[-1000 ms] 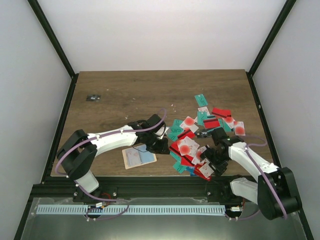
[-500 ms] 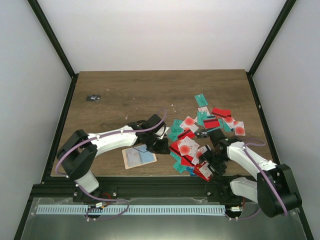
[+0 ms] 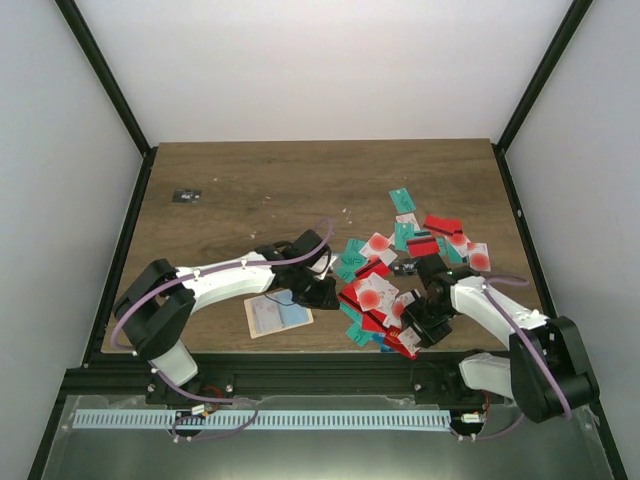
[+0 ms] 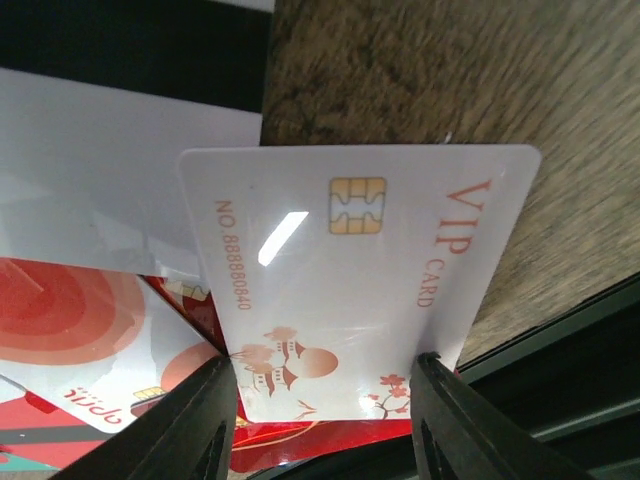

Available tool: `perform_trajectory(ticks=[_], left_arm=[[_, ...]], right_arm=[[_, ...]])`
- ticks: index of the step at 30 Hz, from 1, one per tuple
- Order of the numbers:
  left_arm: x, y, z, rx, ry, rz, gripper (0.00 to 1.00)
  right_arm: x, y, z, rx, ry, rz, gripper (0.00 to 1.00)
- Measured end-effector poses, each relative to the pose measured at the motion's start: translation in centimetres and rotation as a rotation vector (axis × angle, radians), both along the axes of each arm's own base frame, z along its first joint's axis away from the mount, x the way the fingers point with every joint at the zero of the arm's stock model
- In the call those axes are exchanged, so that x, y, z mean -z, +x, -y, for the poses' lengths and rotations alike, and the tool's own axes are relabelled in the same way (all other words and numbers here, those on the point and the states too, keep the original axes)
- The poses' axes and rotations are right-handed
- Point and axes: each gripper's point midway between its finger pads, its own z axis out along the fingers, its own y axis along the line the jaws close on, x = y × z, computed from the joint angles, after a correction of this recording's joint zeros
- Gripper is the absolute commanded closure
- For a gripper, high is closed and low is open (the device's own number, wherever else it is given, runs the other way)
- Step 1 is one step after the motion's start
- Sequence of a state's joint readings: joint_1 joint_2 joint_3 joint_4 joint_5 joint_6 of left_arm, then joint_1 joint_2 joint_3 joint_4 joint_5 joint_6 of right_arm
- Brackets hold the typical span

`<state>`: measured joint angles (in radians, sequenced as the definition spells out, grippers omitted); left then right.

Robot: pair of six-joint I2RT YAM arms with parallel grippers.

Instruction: Put the credit cards into the card holder

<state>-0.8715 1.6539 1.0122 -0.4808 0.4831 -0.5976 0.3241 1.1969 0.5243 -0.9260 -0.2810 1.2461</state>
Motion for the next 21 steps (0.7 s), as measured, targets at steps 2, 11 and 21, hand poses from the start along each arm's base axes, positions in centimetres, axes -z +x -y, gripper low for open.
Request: perform_trajectory(ticks=[2, 11, 21], left_arm=[[0.0, 0.0, 0.0, 0.0, 0.0, 0.0, 0.89], [0.1, -0.1, -0.1, 0.003, 0.002, 0.0, 0.89], [-0.2, -0.2, -0.3, 0.0, -0.002, 0.006, 0.89]], right_arm=[[0.0, 0.1, 0.0, -0.004, -0.001, 0.001, 0.52], [-0.6, 0.8, 0.7, -0.036, -0.048, 0.032, 0.36], [-1.0, 0.7, 1.4, -0.058, -0.073, 0.063, 0.07]])
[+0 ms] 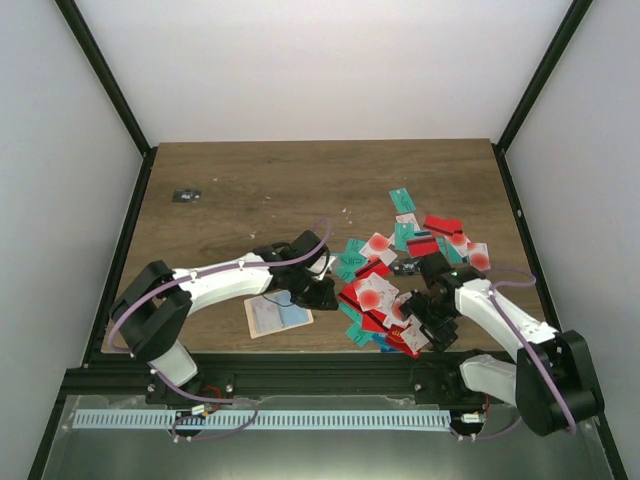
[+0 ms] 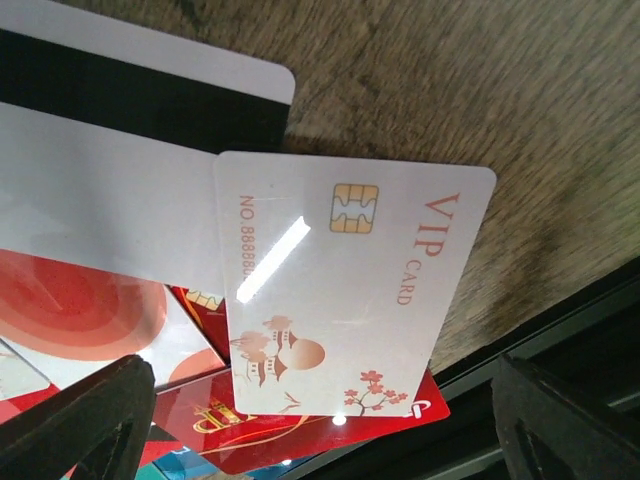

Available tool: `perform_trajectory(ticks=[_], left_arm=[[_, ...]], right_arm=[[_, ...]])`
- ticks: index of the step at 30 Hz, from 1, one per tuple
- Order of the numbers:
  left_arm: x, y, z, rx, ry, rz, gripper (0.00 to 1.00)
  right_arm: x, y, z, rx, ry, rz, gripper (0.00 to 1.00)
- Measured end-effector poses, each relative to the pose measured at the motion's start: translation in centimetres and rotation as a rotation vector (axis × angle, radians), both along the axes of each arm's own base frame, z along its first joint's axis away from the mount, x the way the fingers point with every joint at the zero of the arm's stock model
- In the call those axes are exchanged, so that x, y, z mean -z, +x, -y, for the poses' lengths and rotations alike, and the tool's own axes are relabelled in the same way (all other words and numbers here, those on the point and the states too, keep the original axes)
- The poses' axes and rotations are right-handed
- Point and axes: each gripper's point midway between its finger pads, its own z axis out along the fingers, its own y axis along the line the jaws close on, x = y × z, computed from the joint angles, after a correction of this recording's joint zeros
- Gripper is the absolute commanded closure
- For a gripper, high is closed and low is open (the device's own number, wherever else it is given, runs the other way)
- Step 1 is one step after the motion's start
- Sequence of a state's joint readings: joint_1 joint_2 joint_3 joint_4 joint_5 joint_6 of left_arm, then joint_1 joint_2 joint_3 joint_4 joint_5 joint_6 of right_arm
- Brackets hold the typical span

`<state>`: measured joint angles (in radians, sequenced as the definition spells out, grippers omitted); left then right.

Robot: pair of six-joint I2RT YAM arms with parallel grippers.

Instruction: Put the credit cards into the card holder

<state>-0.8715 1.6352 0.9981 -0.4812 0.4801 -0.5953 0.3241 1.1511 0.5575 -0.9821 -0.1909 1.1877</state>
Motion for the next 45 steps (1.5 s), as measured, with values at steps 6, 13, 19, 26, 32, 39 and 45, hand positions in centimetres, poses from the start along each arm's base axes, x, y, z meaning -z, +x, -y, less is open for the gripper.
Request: perform_trajectory(ticks=[6, 13, 19, 26, 32, 39, 45], left_arm=[[0.0, 0.0, 0.0, 0.0, 0.0, 0.0, 0.89], [0.1, -0.2, -0.2, -0.003, 0.002, -0.003, 0.89], [0.1, -0.5, -0.7, -0.006, 0.005, -0.005, 0.89], [0.1, -0.5, -0.6, -0.008, 0.004, -0.002, 0.89], [0.0, -0.4, -0.6, -0.008, 0.0, 0.001, 0.89], [0.0, -0.4, -0.5, -0.01, -0.002, -0.001, 0.89], [-0.4, -0.3, -0.2, -0.009, -0.013, 0.0, 0.89]], right_arm=[[0.5, -0.2, 0.2, 0.066, -0.005, 0.012, 0.12], [1.3, -0.6, 0.3, 0.129, -0.01, -0.005, 0.34], [1.4, -1.2, 0.2, 0.167, 0.007, -0.016, 0.47], [1.3, -1.2, 0.2, 0.175, 0.012, -0.009, 0.52], [0.9, -0.6, 0.2, 0.158, 0.009, 0.015, 0.53], [0.2, 1.0, 0.4, 0.113, -0.014, 0.073, 0.54], [-1.2, 2.5, 0.1, 0.075, -0.009, 0.124, 0.53]])
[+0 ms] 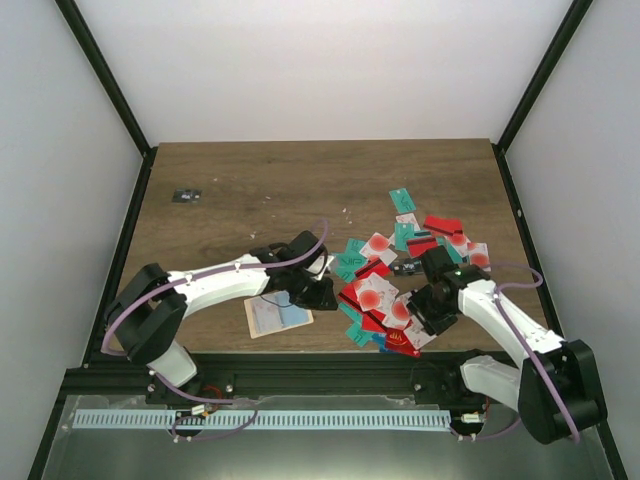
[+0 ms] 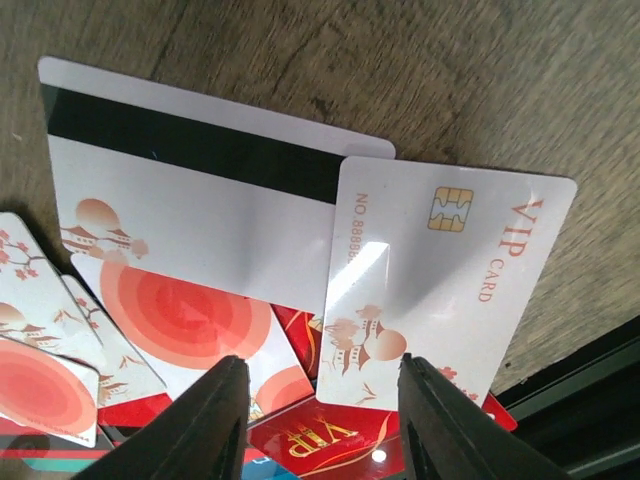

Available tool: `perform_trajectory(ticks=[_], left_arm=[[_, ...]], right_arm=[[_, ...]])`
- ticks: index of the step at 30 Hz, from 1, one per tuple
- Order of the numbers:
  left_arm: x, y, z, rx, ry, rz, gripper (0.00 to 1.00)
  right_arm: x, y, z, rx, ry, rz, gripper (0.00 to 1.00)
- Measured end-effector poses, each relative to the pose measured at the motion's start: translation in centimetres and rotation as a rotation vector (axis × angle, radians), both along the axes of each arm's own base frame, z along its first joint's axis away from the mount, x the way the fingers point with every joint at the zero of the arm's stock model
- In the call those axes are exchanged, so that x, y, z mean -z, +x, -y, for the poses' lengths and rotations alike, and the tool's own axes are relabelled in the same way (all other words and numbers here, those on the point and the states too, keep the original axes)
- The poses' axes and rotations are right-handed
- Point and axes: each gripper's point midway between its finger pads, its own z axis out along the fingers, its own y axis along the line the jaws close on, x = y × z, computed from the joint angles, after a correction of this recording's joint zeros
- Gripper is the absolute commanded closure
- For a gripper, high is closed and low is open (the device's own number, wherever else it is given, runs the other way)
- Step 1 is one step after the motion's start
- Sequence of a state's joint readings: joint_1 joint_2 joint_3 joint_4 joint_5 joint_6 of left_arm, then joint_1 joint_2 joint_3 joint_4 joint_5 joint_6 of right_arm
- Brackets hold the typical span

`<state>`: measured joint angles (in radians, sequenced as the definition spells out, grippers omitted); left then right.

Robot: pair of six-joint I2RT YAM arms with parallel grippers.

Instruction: Put the credit cards into the card holder

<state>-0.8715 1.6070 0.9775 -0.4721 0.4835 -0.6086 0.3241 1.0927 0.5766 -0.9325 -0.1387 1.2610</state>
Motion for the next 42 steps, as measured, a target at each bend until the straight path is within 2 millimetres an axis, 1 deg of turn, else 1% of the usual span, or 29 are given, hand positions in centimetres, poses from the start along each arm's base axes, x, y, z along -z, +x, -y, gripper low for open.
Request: perform_trajectory(ticks=[1, 4, 5, 6, 8, 14, 16, 19, 21, 22, 27, 32, 42], left_arm=[[-0.1, 0.1, 0.1, 0.0, -0.003, 0.001, 0.89], [-0.4, 0.2, 0.3, 0.0, -0.01, 0.007, 0.88], [-0.5, 0.2, 0.3, 0.0, -0.01, 0.008, 0.88], [-0.5, 0.2, 0.3, 0.001, -0.01, 0.009, 0.88], [-0.5, 0.2, 0.3, 0.003, -0.01, 0.01, 0.88], [-0.5, 0.2, 0.3, 0.006, -0.011, 0.012, 0.88], [-0.5, 0.2, 0.3, 0.007, -0.012, 0.011, 0.88], [-0.5, 0.1, 0.3, 0.009, -0.013, 0.008, 0.88], [-0.5, 0.1, 0.3, 0.01, -0.012, 0.005, 0.88], [-0.4, 0.1, 0.3, 0.01, -0.01, 0.004, 0.88], [-0.7, -0.1, 0.1, 0.009, -0.011, 0.005, 0.88], [-1.3, -0.6, -0.5, 0.008, -0.022, 0.015, 0.88], [-1.0, -0.8, -1.0, 0.003, -0.012, 0.015, 0.88]], right_arm=[[-0.1, 0.1, 0.0, -0.007, -0.003, 0.005, 0.47], [-0.3, 0.1, 0.2, -0.034, -0.013, 0.008, 0.19], [-0.3, -0.1, 0.3, -0.044, -0.019, 0.001, 0.12], [-0.2, -0.3, 0.3, -0.045, -0.018, -0.005, 0.09], [-0.1, -0.8, 0.2, -0.058, -0.008, -0.019, 0.07], [1.5, -3.4, -0.5, -0.049, 0.069, -0.057, 0.03], [2.1, -4.0, -0.4, -0.043, 0.071, -0.072, 0.03], [2.4, -3.8, -0.2, -0.038, 0.053, -0.072, 0.09], [2.6, -3.4, 0.0, -0.032, 0.038, -0.063, 0.14], [2.6, -3.2, 0.0, -0.029, 0.038, -0.057, 0.18], [2.9, -3.7, 0.0, -0.007, 0.042, -0.068, 0.35], [2.8, -4.1, 0.0, 0.001, 0.052, -0.076, 0.48], [2.7, -4.2, 0.0, -0.003, 0.054, -0.084, 0.49]])
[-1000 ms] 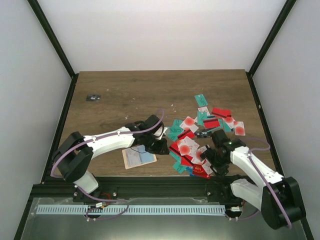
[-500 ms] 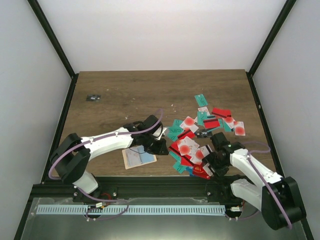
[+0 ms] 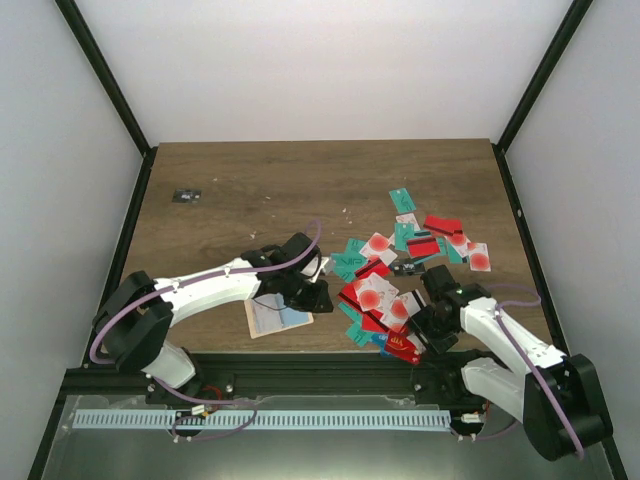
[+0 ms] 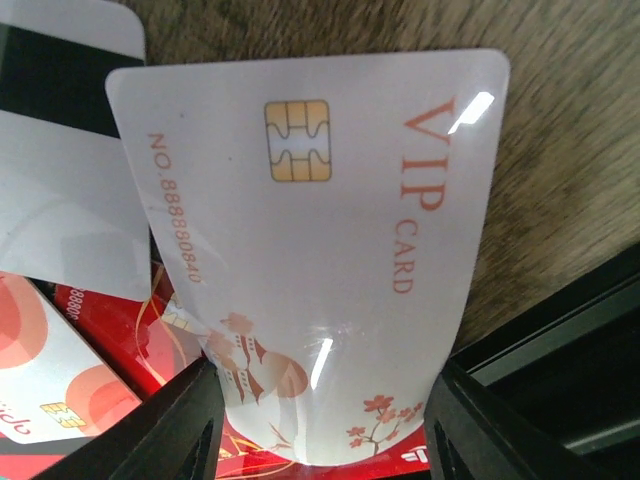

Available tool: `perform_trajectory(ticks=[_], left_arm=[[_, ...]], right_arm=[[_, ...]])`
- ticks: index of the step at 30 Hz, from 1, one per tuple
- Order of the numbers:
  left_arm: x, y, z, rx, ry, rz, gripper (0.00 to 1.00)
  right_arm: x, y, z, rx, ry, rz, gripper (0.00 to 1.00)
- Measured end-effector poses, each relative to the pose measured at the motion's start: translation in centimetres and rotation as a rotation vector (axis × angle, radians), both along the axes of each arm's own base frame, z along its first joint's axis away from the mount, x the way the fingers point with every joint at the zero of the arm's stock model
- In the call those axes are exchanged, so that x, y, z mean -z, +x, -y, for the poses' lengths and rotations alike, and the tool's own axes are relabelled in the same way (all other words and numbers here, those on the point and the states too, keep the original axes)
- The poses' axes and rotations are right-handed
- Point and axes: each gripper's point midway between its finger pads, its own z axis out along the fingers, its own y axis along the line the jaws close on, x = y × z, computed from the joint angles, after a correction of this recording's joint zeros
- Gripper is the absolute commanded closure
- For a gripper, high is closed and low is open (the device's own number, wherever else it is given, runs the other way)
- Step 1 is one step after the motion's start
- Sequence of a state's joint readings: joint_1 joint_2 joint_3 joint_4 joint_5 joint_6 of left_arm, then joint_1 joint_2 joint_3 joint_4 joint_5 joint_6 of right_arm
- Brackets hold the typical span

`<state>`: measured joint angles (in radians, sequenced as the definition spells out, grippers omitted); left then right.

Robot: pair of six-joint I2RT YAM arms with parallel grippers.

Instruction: Put the credit cards into the card holder

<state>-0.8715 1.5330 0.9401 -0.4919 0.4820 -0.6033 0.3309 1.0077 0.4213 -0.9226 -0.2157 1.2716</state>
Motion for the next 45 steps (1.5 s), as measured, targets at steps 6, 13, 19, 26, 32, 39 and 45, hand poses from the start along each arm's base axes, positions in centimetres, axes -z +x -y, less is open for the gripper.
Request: perform_trajectory(ticks=[6, 13, 19, 26, 32, 39, 45], left_arm=[[-0.1, 0.0, 0.0, -0.004, -0.002, 0.002, 0.88], [-0.5, 0.1, 0.0, -0.005, -0.011, 0.008, 0.88], [-2.6, 1.5, 0.3, -0.028, -0.066, 0.02, 0.88], [-7.2, 6.4, -1.7, -0.139, -0.201, 0.051, 0.85], [-10.3, 8.4, -1.9, -0.148, -0.311, 0.057, 0.81], [-14.1, 9.5, -0.7, -0.123, -0.429, 0.091, 0.75], [-14.7, 10.2, 0.2, -0.122, -0.474, 0.078, 0.71]], right_arm=[[-0.2, 0.0, 0.2, -0.026, -0.016, -0.002, 0.49], [-2.3, 2.7, 0.5, -0.078, -0.06, 0.103, 0.49], [-5.8, 6.4, -0.4, -0.162, -0.052, 0.252, 0.5], [-9.9, 11.1, -3.7, -0.373, 0.047, 0.477, 0.54], [-12.7, 13.3, -8.0, -0.573, 0.208, 0.634, 0.55], [-16.4, 13.3, -13.1, -0.804, 0.349, 0.77, 0.54], [-17.7, 12.6, -15.9, -0.926, 0.42, 0.811, 0.54]])
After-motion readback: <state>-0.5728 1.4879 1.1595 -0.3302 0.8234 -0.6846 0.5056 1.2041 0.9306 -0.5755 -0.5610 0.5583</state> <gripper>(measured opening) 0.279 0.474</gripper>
